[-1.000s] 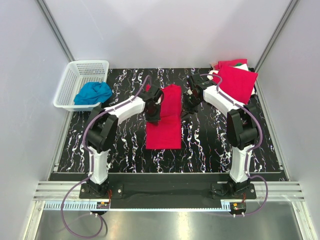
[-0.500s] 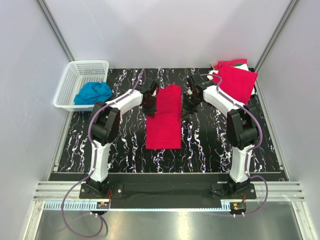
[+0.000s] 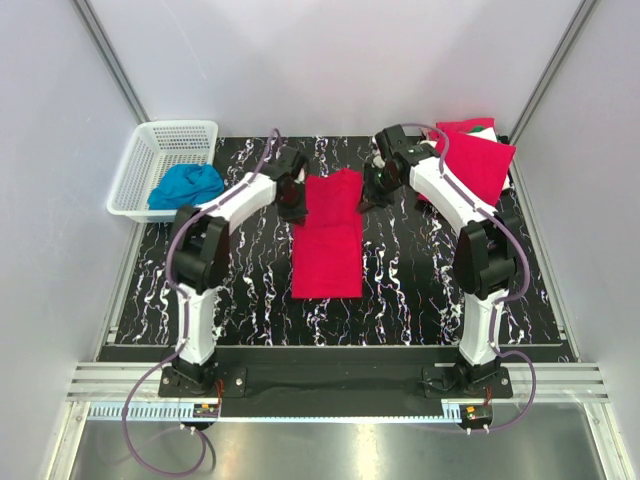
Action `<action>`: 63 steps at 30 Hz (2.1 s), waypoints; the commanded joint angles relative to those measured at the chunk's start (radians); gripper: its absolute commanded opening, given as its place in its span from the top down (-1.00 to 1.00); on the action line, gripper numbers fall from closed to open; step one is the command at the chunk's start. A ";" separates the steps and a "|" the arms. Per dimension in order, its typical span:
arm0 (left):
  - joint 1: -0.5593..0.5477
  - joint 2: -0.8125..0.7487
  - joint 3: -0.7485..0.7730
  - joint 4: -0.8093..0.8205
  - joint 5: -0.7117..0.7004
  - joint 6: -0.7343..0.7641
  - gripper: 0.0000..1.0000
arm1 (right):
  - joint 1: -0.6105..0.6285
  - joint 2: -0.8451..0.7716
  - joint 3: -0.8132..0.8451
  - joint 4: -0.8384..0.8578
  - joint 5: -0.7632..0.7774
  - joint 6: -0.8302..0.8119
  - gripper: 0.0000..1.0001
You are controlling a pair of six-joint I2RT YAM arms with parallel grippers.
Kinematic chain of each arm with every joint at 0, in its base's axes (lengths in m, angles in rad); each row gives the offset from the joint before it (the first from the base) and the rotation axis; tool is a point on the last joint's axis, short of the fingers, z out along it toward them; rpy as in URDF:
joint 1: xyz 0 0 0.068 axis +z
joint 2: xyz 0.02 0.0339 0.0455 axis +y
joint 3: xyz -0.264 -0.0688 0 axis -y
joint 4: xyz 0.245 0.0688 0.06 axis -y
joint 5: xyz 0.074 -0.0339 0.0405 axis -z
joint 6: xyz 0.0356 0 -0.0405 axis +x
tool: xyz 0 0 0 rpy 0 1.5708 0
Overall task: Fold and stack the t-shirts
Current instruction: Fold the tshirt
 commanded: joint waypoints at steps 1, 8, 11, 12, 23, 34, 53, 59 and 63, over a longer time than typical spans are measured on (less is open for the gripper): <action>0.070 -0.233 0.034 -0.009 0.040 -0.005 0.53 | -0.009 -0.024 0.156 -0.027 0.033 -0.037 0.61; 0.110 -0.443 -0.074 -0.038 0.046 -0.057 0.46 | -0.006 -0.214 -0.080 0.002 0.013 0.055 0.61; 0.107 -0.544 -0.189 -0.039 0.073 -0.109 0.46 | -0.007 -0.364 -0.264 0.017 0.016 0.080 0.62; 0.107 -0.576 -0.224 -0.036 0.073 -0.120 0.46 | -0.004 -0.409 -0.310 0.025 0.017 0.100 0.60; 0.103 -0.905 -0.433 -0.099 0.076 -0.131 0.39 | 0.013 -0.679 -0.531 -0.098 -0.053 0.109 0.56; 0.104 -0.949 -0.502 -0.099 0.086 -0.177 0.32 | 0.017 -0.757 -0.599 -0.113 -0.047 0.149 0.54; 0.199 -0.801 -0.535 -0.001 0.282 -0.148 -0.11 | -0.006 -0.491 -0.378 -0.110 -0.110 0.006 -0.28; 0.352 -0.762 -0.659 0.142 0.603 -0.142 -0.10 | -0.069 -0.457 -0.450 0.037 -0.266 0.020 -0.25; 0.356 -0.701 -0.712 0.145 0.741 -0.112 -0.10 | -0.082 -0.486 -0.664 0.231 -0.395 0.060 -0.29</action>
